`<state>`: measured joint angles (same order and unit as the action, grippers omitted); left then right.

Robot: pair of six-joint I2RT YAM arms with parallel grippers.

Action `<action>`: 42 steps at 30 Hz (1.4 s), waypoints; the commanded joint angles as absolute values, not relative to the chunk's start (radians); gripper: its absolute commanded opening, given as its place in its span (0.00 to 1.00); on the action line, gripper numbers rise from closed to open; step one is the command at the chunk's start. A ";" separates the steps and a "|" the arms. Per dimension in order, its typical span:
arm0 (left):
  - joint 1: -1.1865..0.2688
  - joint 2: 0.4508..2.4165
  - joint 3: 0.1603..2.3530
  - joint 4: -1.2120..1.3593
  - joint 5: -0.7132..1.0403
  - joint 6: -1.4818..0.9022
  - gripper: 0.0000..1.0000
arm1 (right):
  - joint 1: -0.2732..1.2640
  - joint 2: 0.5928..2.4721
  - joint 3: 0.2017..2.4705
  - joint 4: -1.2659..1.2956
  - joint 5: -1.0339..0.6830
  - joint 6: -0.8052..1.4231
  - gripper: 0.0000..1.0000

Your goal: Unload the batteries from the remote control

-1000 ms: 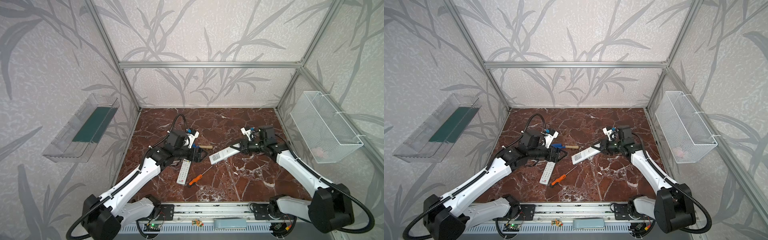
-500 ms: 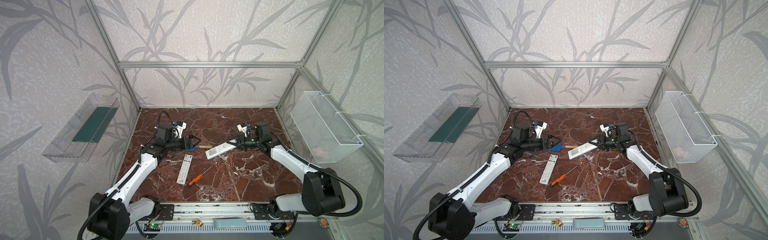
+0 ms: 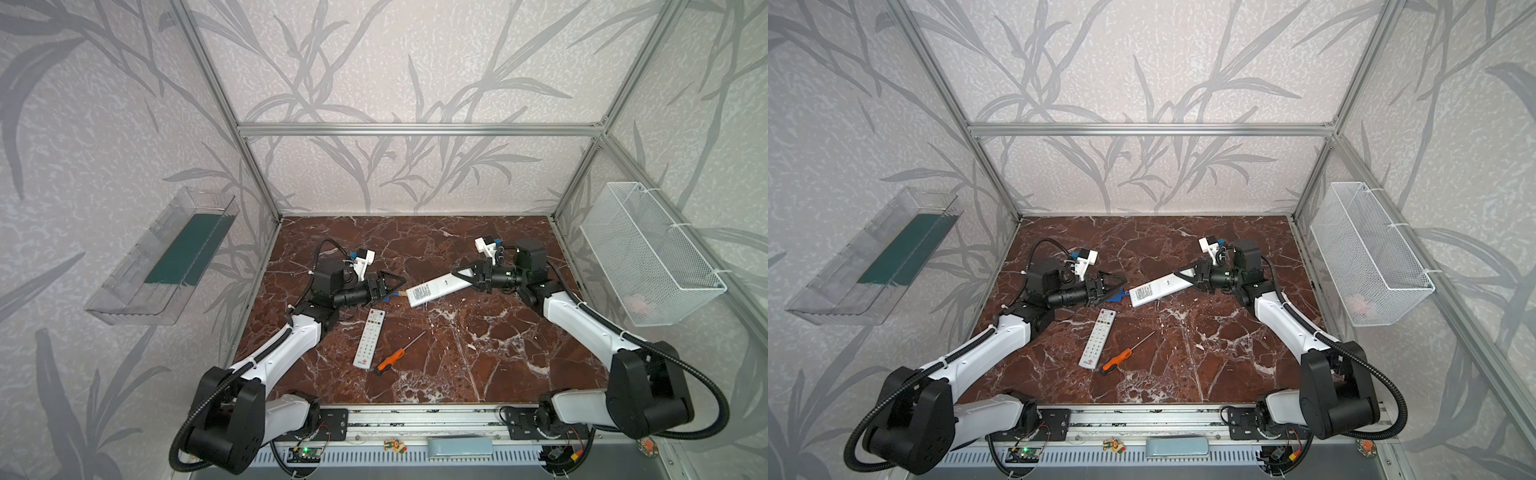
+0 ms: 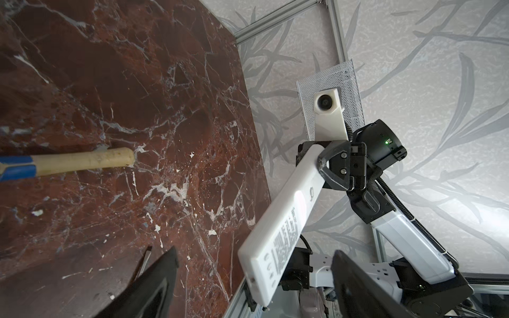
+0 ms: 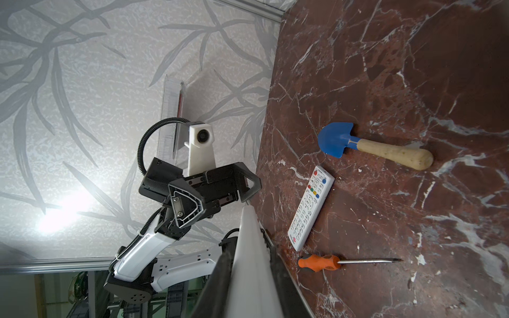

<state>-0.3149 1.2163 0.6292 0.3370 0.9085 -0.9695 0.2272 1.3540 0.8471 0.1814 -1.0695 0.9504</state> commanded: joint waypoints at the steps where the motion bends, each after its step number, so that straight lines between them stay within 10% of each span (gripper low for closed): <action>1: -0.336 1.219 0.590 0.594 0.882 -1.122 0.87 | 0.225 1.337 0.885 0.256 -1.133 0.979 0.10; 42: -0.450 1.471 0.568 1.140 1.007 -1.465 0.32 | 0.247 1.347 0.805 0.356 -0.995 1.034 0.12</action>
<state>-0.4358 1.4612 0.5774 0.9798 0.9707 -1.3853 0.2451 1.3537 0.8196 0.3428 -1.0256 1.0580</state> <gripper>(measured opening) 0.320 0.242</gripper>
